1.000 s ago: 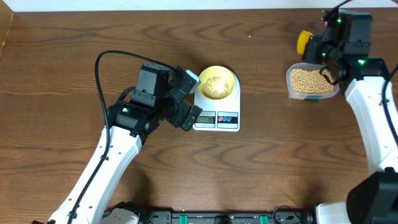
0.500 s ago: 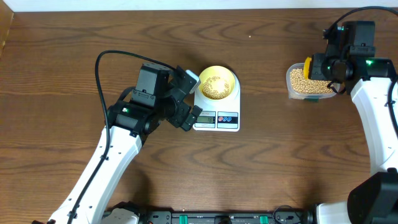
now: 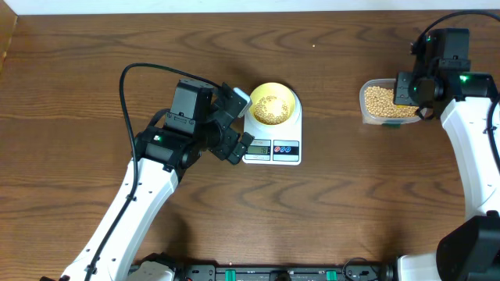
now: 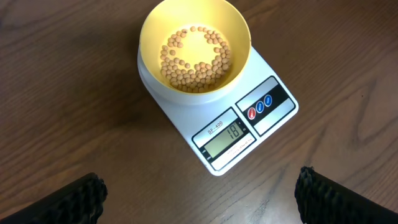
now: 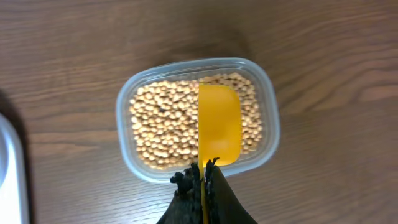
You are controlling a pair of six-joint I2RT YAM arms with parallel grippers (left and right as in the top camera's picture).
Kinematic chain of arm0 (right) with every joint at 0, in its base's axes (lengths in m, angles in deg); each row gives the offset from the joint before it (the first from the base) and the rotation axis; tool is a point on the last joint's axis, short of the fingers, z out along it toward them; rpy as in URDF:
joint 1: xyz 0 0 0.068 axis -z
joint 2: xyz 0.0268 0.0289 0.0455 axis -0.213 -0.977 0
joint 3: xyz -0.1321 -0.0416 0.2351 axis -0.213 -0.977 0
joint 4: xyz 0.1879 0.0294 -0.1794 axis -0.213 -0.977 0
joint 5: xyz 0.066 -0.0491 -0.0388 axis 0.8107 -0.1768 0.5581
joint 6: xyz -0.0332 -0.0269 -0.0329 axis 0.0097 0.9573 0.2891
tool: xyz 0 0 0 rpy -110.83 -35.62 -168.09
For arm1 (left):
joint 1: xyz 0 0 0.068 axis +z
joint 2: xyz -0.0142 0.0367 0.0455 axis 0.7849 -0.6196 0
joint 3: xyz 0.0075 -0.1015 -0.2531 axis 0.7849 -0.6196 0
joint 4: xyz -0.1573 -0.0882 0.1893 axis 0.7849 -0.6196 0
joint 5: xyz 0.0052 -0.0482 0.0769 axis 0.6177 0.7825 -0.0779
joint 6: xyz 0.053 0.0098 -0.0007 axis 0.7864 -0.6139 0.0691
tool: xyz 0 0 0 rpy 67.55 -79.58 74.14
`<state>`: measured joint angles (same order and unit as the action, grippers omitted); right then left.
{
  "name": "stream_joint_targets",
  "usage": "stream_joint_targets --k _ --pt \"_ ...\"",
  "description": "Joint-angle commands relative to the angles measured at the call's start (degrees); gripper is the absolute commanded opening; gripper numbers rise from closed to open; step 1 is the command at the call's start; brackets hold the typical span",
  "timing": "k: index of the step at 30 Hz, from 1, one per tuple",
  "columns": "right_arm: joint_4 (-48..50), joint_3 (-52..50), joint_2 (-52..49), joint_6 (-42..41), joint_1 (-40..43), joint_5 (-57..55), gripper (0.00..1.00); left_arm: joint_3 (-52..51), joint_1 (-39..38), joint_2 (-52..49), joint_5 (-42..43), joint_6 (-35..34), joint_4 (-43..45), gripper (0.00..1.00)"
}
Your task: Scoop item into bowl and weigh 50g on scale
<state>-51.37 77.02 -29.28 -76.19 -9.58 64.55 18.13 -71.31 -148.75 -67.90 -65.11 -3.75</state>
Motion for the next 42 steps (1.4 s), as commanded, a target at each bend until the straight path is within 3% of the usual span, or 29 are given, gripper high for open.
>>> stream_joint_targets --k 1,11,29,42 --pt "0.2 -0.1 -1.3 1.4 0.0 -2.8 0.01 -0.2 0.2 0.4 0.7 0.2 -0.1 0.99" --pt "0.9 -0.1 -6.4 1.4 0.0 -1.0 0.01 -0.2 0.2 0.4 0.7 0.2 -0.1 0.99" --pt "0.5 -2.8 -6.4 1.9 0.0 4.7 0.01 -0.2 0.2 0.4 0.7 0.2 -0.1 0.99" --pt "1.4 -3.5 -6.4 3.0 1.0 15.5 0.01 -0.2 0.2 0.4 0.7 0.2 -0.1 0.99"
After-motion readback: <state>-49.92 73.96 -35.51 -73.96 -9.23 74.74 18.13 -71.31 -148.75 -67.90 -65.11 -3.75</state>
